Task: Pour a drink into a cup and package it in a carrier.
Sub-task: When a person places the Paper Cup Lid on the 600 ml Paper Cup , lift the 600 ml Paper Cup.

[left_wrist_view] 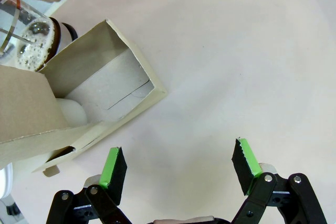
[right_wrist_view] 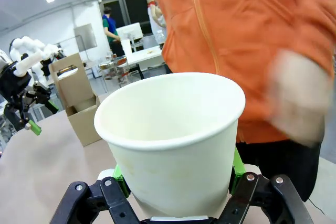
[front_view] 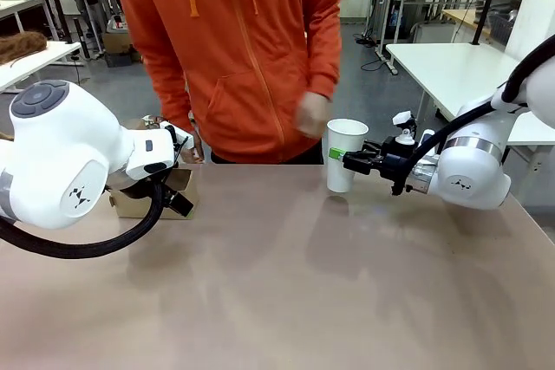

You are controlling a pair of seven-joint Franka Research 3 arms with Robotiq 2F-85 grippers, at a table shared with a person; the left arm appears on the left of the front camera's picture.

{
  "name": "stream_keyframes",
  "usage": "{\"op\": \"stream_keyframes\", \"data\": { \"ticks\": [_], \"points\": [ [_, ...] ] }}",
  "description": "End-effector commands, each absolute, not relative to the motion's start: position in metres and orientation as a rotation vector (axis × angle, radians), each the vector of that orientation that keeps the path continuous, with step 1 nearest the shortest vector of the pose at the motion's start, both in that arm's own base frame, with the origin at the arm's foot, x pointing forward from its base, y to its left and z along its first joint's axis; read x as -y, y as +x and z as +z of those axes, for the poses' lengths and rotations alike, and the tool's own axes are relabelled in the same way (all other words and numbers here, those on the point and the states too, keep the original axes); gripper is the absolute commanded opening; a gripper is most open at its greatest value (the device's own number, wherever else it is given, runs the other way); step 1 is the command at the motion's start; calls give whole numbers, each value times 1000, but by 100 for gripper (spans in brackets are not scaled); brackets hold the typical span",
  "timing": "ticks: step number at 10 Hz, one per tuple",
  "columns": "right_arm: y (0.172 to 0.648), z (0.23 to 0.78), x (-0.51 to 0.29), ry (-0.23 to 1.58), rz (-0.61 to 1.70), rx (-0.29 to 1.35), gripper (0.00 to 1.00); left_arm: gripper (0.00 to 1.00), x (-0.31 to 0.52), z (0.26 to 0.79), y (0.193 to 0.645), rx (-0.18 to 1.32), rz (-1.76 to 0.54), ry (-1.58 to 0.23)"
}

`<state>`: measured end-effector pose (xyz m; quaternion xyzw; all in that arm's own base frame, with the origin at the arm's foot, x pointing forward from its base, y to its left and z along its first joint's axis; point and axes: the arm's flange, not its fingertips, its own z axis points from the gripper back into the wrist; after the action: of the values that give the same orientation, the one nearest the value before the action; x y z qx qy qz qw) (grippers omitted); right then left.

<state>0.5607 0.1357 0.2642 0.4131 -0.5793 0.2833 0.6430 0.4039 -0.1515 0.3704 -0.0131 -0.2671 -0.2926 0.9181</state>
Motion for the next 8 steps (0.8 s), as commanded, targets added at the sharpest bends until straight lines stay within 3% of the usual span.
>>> {"op": "stream_keyframes", "data": {
  "ticks": [1, 8],
  "points": [
    [561, 266, -137, 949, 631, 1323, 81, 100, 151, 371, 404, 550, -601, -28],
    [561, 266, -137, 949, 631, 1323, 81, 100, 151, 371, 404, 550, -601, -28]
  ]
}}
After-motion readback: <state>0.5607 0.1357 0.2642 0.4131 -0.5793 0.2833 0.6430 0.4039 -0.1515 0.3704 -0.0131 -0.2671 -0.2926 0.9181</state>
